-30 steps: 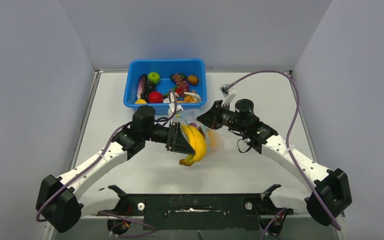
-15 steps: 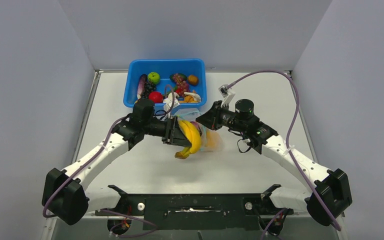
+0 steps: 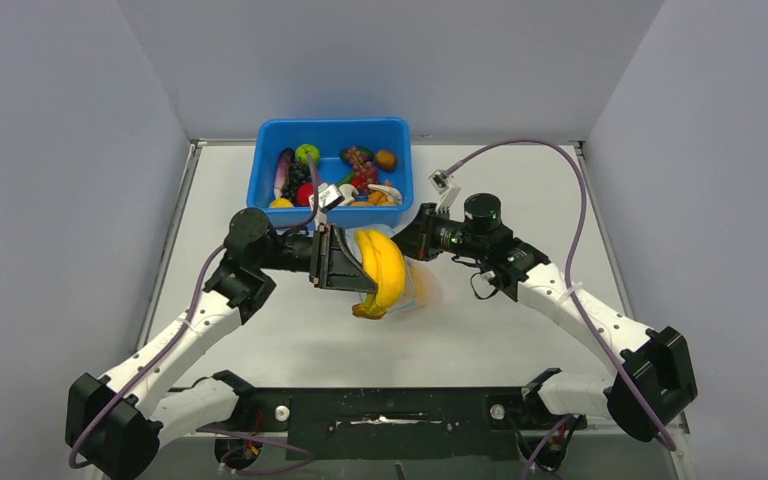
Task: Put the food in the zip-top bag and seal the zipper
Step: Place the fake fruit in the zipper food storage bag.
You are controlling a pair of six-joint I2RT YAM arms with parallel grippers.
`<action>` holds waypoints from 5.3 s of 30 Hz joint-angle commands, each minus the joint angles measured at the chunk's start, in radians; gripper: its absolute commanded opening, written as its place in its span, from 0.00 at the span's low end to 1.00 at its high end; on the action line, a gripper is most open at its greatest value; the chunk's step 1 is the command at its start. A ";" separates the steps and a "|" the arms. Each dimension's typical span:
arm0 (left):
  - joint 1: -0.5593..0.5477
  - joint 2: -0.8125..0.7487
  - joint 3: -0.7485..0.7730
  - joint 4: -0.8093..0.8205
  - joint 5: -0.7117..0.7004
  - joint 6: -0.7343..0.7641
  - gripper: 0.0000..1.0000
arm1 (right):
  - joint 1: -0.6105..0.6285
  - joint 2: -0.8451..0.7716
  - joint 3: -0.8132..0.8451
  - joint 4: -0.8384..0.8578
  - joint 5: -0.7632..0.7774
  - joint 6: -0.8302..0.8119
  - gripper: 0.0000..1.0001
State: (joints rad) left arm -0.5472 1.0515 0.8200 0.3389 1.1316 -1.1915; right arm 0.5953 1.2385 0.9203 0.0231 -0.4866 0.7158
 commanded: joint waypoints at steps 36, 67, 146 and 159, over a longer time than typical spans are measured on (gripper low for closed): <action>-0.250 -0.125 -0.047 0.131 -0.626 -0.415 0.02 | -0.029 0.034 0.037 0.079 0.125 0.229 0.00; -0.029 0.107 -0.236 0.455 -0.336 -0.434 0.02 | -0.008 -0.032 0.043 0.054 0.137 0.244 0.00; -0.354 -0.001 -0.468 0.190 -0.866 0.456 0.30 | -0.020 0.017 0.100 0.014 0.166 0.225 0.00; -0.328 -0.002 -0.073 -0.369 -1.064 0.235 0.08 | 0.042 0.004 0.107 -0.043 0.149 0.134 0.00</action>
State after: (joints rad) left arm -0.8833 1.0130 0.6647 0.1200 0.1326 -0.8696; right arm 0.6064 1.2751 0.9848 -0.0383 -0.3267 0.8932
